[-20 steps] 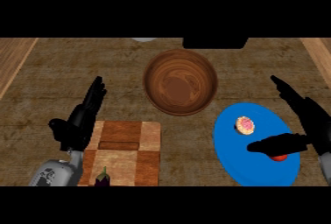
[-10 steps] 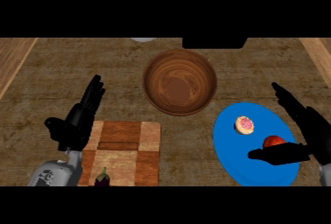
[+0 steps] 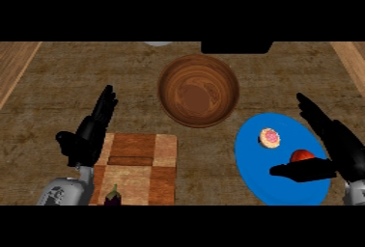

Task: Pick the cupcake from the plate and place it in the bowl

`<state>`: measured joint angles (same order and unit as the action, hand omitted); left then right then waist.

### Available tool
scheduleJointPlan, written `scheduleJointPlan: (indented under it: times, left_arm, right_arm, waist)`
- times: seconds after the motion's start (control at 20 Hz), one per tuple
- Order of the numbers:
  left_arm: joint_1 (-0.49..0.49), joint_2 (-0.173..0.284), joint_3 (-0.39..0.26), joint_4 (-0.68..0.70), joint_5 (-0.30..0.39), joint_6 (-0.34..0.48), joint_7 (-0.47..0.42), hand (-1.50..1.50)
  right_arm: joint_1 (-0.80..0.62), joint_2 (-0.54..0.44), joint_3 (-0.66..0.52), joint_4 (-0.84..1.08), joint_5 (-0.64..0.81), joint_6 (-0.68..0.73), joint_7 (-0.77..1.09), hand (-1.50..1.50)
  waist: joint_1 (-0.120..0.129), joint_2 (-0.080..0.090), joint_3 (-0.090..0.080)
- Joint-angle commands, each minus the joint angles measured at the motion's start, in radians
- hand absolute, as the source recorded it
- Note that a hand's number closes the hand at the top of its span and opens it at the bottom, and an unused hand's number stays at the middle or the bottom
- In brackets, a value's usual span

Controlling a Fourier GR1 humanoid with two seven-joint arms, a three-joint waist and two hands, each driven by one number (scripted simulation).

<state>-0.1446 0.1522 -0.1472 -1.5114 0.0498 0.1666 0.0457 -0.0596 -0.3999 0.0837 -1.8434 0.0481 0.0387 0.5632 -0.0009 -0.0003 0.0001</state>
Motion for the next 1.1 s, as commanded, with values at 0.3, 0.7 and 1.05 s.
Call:
scheduleJointPlan:
  times: [0.3,0.7,1.05]
  left_arm:
    - [0.039,-0.015,0.041,-0.040,-0.025,-0.049,0.009,0.00]
    - [0.044,-0.055,0.031,-0.101,-0.069,-0.049,0.066,0.00]
    - [0.033,-0.054,0.071,-0.036,-0.056,-0.087,0.007,0.00]
  right_arm:
    - [-0.062,0.104,-0.077,0.242,0.040,0.048,-0.149,-1.50]
    - [0.030,0.149,-0.076,0.256,0.157,0.023,-0.238,-1.50]
    - [-0.028,0.129,-0.049,0.323,0.281,0.036,-0.177,-1.50]
  waist:
    - [0.005,0.001,0.000]
    - [0.003,-0.001,0.000]
    - [0.001,0.000,0.000]
